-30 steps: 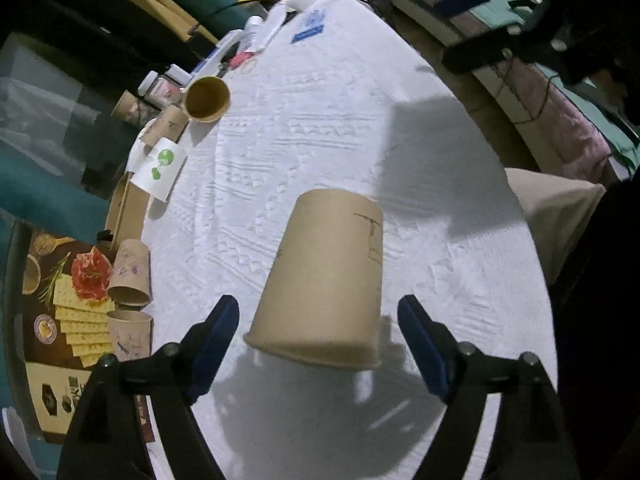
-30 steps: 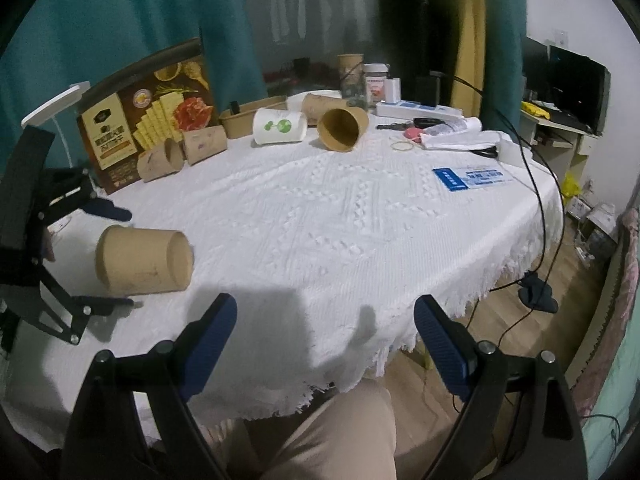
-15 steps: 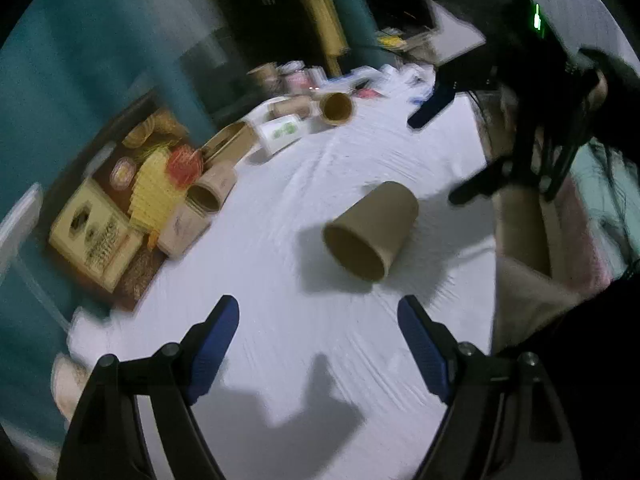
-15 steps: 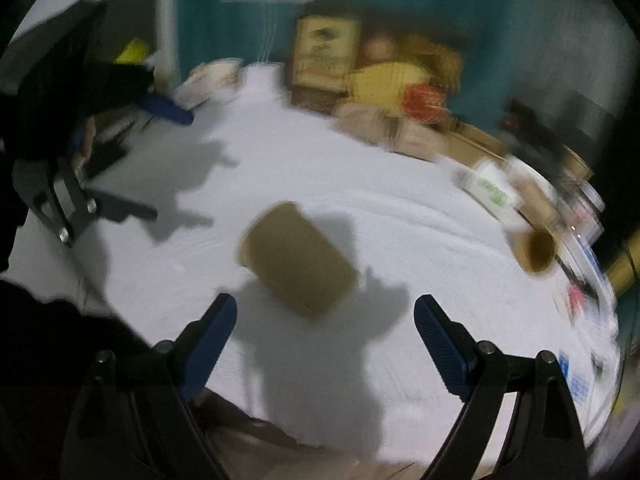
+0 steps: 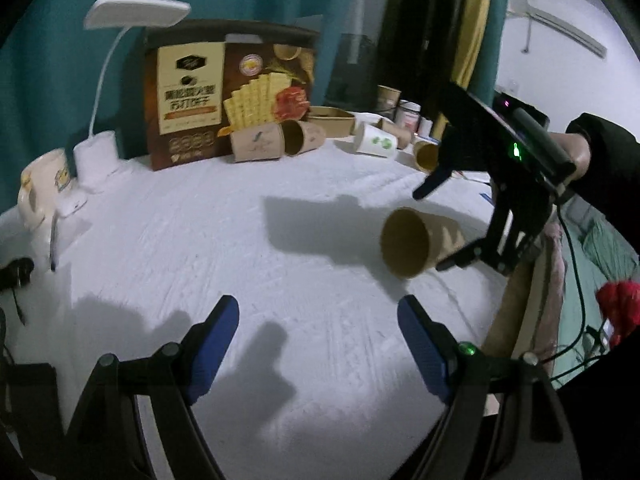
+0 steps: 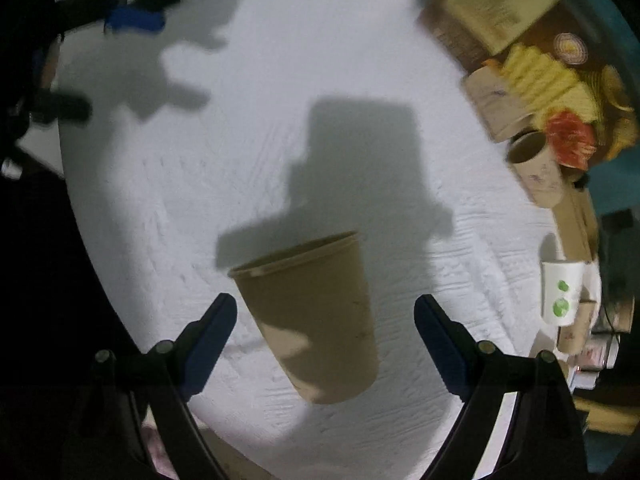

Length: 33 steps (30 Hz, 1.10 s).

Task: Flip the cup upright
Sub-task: 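Grasp the brown cup with the right tool while the left tool releases it, then turn the brown cup opening-up in the right tool and carry it over the table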

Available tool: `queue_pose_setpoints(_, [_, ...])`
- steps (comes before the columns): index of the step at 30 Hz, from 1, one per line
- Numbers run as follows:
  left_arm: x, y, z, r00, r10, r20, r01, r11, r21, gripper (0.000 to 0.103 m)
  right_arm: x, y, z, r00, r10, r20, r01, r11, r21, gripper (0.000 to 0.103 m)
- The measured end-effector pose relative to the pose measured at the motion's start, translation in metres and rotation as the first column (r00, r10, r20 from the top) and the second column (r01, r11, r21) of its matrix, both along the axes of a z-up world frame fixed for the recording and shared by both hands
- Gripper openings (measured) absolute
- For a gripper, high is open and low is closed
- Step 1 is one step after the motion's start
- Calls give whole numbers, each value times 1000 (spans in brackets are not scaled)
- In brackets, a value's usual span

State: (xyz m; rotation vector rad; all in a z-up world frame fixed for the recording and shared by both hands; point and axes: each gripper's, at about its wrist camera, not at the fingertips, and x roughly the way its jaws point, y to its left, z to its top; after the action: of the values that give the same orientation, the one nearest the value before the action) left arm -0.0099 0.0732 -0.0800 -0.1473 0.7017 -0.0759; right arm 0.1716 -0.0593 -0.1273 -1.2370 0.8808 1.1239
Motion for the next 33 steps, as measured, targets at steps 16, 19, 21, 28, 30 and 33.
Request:
queue_pose_setpoints(16, [5,31,-16,999,40,-2,-40,995,-93,82,9,33,-15,999,6,-32,-11,987,-160,62])
queue_pose_setpoints(19, [6,35,-16,998,55,0,-55,993,-104,82,16,39,-1,1000,-17,-26,14,993,-115,62])
queue_pose_setpoints(21, [6,37,-17,998,69,3,-68,991,-114,82,22,42,10,998,-47,-30,45,997,-62,62])
queue_pose_setpoints(28, [12,45,-20,992,125,-11,-125,981,-148,82,64,35,41,949,-244,-199,297,904,309,62])
queue_pose_setpoints(30, [16,47,-21,990,136,-26,-138,979,-148,82,72,19,44,913,-292,-284,393,815,425,62])
queue_pose_setpoints(33, [21,49,-23,989,145,-44,-150,976,-158,82,77,-3,41,857,-360,-370,514,658,550,62])
